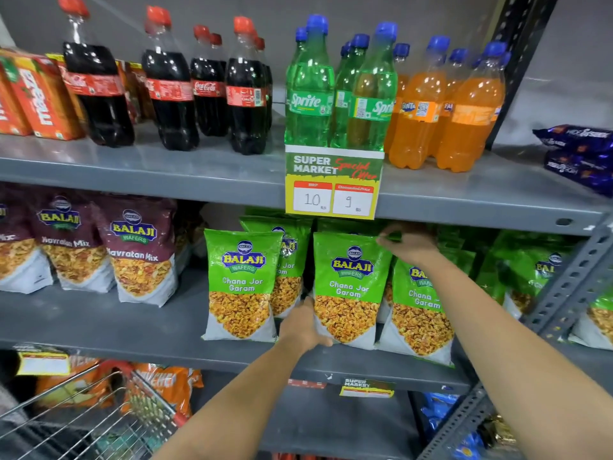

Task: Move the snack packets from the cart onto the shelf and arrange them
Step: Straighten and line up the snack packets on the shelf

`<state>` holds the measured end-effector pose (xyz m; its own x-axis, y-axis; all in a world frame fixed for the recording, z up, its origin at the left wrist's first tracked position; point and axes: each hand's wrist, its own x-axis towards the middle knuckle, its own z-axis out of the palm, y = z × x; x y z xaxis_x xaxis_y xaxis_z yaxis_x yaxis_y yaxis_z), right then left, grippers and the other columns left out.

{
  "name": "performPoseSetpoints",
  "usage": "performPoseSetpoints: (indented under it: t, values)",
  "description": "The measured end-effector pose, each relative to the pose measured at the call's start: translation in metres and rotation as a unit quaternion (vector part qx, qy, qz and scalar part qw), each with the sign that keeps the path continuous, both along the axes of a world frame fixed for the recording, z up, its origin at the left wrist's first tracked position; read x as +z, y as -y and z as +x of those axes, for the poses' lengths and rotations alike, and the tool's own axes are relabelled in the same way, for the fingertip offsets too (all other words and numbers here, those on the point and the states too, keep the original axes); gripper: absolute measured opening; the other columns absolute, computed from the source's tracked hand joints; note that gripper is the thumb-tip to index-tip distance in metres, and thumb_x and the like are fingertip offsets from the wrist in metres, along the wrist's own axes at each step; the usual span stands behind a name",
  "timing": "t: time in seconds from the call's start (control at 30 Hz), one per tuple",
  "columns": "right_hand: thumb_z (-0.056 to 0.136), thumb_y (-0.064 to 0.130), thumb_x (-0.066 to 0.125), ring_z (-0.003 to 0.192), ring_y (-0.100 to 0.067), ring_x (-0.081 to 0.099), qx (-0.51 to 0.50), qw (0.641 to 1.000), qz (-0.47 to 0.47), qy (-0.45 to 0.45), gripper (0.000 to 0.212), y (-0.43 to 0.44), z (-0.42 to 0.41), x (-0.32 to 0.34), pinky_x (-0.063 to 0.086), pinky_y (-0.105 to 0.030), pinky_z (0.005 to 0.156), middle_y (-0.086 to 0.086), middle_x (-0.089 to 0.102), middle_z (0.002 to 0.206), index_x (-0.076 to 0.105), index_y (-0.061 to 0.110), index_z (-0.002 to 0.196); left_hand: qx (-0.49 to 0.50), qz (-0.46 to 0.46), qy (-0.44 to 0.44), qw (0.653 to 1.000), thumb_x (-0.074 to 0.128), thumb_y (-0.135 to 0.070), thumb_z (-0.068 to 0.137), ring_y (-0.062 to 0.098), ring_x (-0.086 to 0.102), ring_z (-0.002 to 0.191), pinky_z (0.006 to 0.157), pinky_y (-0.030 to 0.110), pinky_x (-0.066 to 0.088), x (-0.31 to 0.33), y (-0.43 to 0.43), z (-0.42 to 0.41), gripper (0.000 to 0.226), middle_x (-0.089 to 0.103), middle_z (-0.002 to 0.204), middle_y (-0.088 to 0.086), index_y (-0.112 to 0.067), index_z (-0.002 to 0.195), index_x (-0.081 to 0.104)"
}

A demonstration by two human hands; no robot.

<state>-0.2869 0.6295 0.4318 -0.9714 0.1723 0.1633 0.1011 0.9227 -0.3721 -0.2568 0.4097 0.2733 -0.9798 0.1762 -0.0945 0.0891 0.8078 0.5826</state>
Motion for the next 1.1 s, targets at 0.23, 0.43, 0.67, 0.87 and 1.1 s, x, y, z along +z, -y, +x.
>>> performPoseSetpoints:
  t: [0.23,0.43,0.67,0.87,1.1]
  values:
    - [0.088,0.042,0.055,0.088,-0.029,0.069,0.022,0.987,-0.027,-0.154,0.033,0.109,0.008,-0.018,0.054,-0.032,0.078,-0.011,0.074,0.095,0.071,0.016,0.097,0.015,0.035,-0.091,0.995,0.076,-0.025,0.066,0.019,0.068,0.087,0.075,0.033,0.057,0.052,0.060,-0.009,0.026,0.071,0.089,-0.003,-0.023,0.089,0.065]
    - [0.087,0.036,0.060,0.090,-0.033,0.068,0.040,0.986,-0.157,-0.024,0.035,0.189,0.003,-0.057,0.051,-0.033,0.076,-0.021,0.073,0.094,0.072,0.003,0.085,0.216,0.108,-0.286,0.927,0.063,-0.028,0.083,0.025,0.059,0.095,0.074,0.037,0.049,0.070,0.140,-0.011,0.019,0.062,0.103,0.003,-0.020,0.099,0.059]
    - [0.091,0.026,0.058,0.076,-0.033,0.070,-0.016,0.959,-0.283,0.019,0.034,0.219,0.003,-0.088,0.059,-0.043,0.078,-0.014,0.067,0.074,0.060,0.013,0.059,0.252,0.160,-0.170,0.939,0.050,-0.023,0.094,0.038,0.060,0.101,0.081,0.043,0.048,0.053,0.180,-0.028,0.027,0.066,0.106,0.022,-0.001,0.109,0.057]
    - [0.088,0.017,0.063,0.088,-0.033,0.069,-0.015,0.942,-0.335,-0.015,0.011,0.218,0.005,-0.088,0.057,-0.050,0.083,-0.017,0.072,0.096,0.070,0.010,0.084,0.226,0.174,-0.206,0.936,0.050,-0.018,0.094,0.037,0.062,0.079,0.065,0.036,0.043,0.050,0.181,-0.028,0.017,0.069,0.082,0.019,-0.007,0.090,0.062]
    - [0.089,0.017,0.061,0.074,-0.026,0.067,-0.015,0.960,-0.272,-0.071,0.012,0.177,0.015,-0.085,0.058,-0.044,0.074,-0.003,0.063,0.071,0.063,0.014,0.078,0.174,0.207,-0.214,0.939,0.053,-0.021,0.093,0.030,0.063,0.077,0.067,0.034,0.048,0.060,0.153,-0.028,0.015,0.071,0.084,0.011,-0.010,0.093,0.064]
